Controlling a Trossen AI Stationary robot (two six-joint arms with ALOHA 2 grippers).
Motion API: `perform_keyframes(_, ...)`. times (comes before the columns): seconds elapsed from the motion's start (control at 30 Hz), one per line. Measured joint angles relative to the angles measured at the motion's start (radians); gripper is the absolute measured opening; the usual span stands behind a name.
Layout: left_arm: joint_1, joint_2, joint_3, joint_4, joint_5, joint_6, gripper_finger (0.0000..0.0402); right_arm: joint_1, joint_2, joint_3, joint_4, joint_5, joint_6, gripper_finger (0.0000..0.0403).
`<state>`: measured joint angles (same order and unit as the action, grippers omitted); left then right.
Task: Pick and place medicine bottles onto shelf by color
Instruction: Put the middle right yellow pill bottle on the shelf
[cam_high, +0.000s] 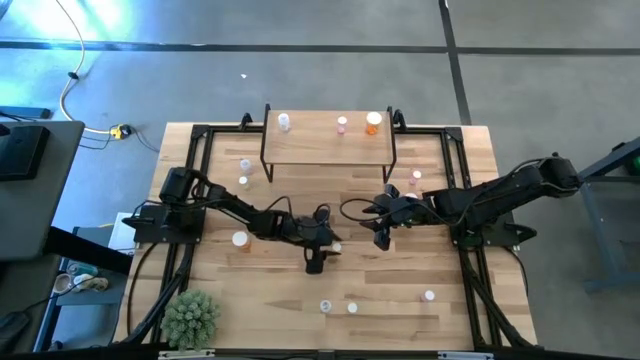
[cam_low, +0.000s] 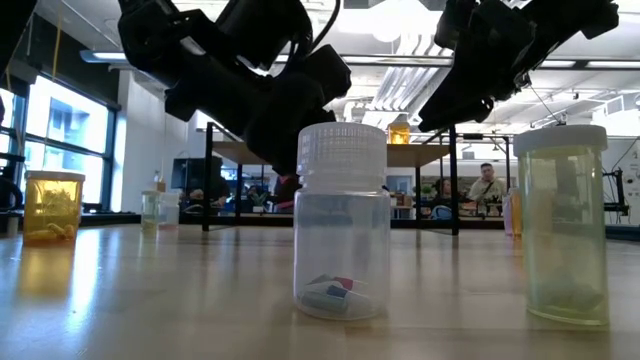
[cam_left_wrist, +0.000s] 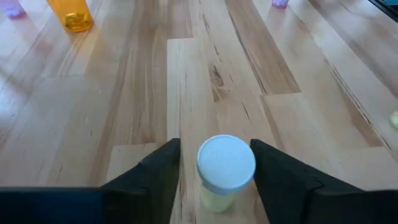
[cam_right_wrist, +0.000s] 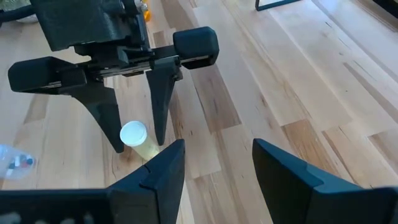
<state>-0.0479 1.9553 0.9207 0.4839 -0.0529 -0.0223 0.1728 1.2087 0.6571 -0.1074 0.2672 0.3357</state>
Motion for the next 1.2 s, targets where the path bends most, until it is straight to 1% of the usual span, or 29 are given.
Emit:
perform_keyframes(0.13, 0.0, 0.0, 0.0, 0.0, 0.019, 0.0, 0.0146, 0.0, 0.0, 0.0, 0.0, 0.0, 0.0, 0.0179)
perform_keyframes(0.3, 0.0, -0.007, 0.0, -0.004, 0.041, -0.003, 0.0122, 0.0, 0.0, 0.0, 0.0, 0.0, 0.0, 0.0179)
perform_keyframes(0.43, 0.004, -0.017, 0.001, -0.008, 0.067, -0.011, 0.0114, 0.0, 0.0, 0.0, 0.0, 0.0, 0.0, 0.0179)
perform_keyframes(0.6, 0.01, -0.037, 0.0, -0.027, 0.073, -0.011, 0.0118, 0.0, 0.0, 0.0, 0.0, 0.0, 0.001, 0.0179)
perform_keyframes(0.7, 0.03, -0.074, 0.003, -0.042, 0.075, -0.006, 0.012, 0.0, 0.0, 0.0, 0.0, 0.0, 0.006, 0.0179)
perform_keyframes(0.9, 0.109, -0.199, 0.0, -0.175, 0.064, 0.008, 0.0121, -0.002, 0.0, 0.0, 0.011, 0.0, 0.005, 0.0179)
perform_keyframes(0.97, 0.141, -0.243, 0.001, -0.195, 0.064, 0.011, 0.0121, -0.002, 0.0, 0.0, 0.017, 0.001, 0.005, 0.0179)
perform_keyframes(1.07, 0.2, -0.316, -0.001, -0.268, 0.068, 0.018, 0.0121, -0.002, 0.0, 0.0, 0.023, 0.027, 0.005, 0.0179)
perform_keyframes(1.2, 0.291, -0.403, 0.0, -0.294, 0.064, 0.034, 0.0121, -0.002, 0.0, 0.0, 0.03, 0.077, 0.005, 0.0179)
